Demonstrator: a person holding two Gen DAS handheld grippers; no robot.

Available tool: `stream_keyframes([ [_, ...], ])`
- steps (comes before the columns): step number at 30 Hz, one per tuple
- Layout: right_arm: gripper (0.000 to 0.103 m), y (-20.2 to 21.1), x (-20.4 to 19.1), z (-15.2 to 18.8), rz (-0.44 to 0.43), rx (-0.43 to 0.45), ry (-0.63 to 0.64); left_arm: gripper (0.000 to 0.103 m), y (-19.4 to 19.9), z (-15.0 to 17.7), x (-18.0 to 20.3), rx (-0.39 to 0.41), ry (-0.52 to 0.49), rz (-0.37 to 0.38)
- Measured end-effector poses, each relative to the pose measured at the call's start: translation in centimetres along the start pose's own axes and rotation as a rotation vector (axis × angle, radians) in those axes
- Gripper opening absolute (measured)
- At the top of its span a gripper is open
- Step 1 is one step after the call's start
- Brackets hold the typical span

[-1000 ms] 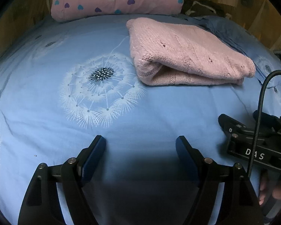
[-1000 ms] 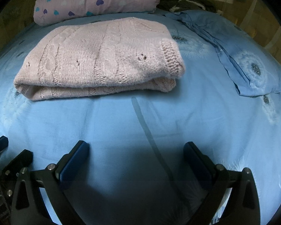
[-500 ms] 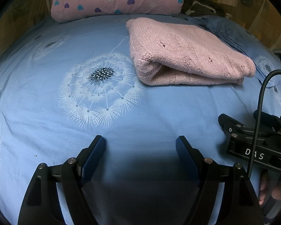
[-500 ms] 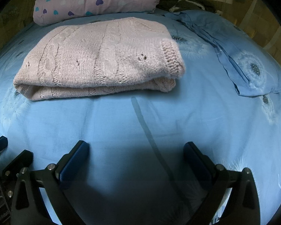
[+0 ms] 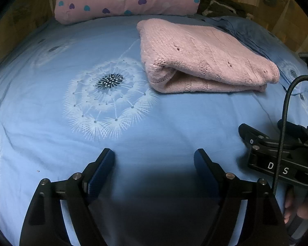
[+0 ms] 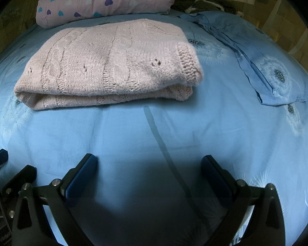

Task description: Fold small clothes

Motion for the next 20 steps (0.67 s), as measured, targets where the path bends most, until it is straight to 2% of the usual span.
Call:
stream_keyframes([
  [20,0.103,-0.01,-0.03,0.02,0.0,0.0,0.0,0.064,-0.03,-0.1,0.11,0.0,-0.003,-0.002],
])
Point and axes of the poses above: each gripper's, at about its wrist camera, not at the fingertips, and y roughly against the way its jaws point, x to its right, z to its underside, the point moved 2 cm from there along -y, roughly the way its jaws point, and after that the axes turned 15 degrees about -x, right-handed, at the moved point
